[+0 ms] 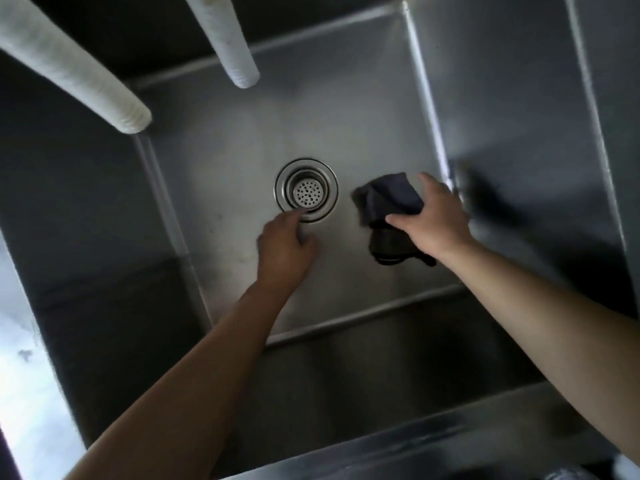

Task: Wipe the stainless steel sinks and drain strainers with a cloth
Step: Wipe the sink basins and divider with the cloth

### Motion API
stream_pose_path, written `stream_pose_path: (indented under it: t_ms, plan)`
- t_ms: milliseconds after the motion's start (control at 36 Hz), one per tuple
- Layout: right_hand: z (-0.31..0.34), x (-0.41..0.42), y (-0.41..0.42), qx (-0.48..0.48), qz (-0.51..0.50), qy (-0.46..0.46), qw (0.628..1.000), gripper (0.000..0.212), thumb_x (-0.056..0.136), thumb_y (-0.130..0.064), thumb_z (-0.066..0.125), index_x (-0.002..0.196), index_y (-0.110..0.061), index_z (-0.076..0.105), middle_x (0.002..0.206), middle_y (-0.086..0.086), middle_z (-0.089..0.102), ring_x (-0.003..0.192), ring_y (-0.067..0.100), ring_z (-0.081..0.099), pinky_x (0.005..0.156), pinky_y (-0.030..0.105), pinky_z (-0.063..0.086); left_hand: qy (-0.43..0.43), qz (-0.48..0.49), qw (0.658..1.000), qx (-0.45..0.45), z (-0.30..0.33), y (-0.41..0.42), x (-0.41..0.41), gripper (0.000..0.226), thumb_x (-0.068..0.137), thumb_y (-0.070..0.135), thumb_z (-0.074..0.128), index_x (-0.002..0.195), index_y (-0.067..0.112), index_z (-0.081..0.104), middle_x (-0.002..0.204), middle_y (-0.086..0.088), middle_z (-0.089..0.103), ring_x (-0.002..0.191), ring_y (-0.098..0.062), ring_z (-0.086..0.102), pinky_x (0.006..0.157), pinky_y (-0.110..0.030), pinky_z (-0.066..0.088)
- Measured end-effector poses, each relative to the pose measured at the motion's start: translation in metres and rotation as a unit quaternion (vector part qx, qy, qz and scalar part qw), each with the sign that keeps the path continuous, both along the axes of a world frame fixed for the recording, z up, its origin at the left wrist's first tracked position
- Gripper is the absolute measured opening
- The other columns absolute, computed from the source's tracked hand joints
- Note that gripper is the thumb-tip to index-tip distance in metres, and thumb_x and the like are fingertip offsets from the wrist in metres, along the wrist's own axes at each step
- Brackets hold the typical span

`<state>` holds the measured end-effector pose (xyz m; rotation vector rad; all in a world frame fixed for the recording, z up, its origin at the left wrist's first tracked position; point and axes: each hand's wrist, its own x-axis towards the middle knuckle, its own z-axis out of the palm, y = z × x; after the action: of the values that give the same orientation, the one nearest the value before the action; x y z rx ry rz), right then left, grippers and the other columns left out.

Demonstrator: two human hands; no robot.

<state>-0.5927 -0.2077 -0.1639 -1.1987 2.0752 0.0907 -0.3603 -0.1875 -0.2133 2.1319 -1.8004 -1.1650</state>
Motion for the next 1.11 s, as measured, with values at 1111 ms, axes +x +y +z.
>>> stream_pose_path:
  t_ms: [1111]
  plan:
    - [0.011,0.065,-0.009,0.062,0.288,-0.229,0.928,0.007,0.085,-0.023,0.072,0.091,-0.02,0.073,0.085,-0.002,0.071,0.082,0.016,0.063,0.075,0.029,0.048,-0.002,0.016,0.897,0.443,0.066,-0.004,0.093,0.036,0.079,-0.008,0.051,0.085,0.02,0.072,0.072,-0.001,0.067,0.066,-0.016,0.064,0.048,-0.025,0.053]
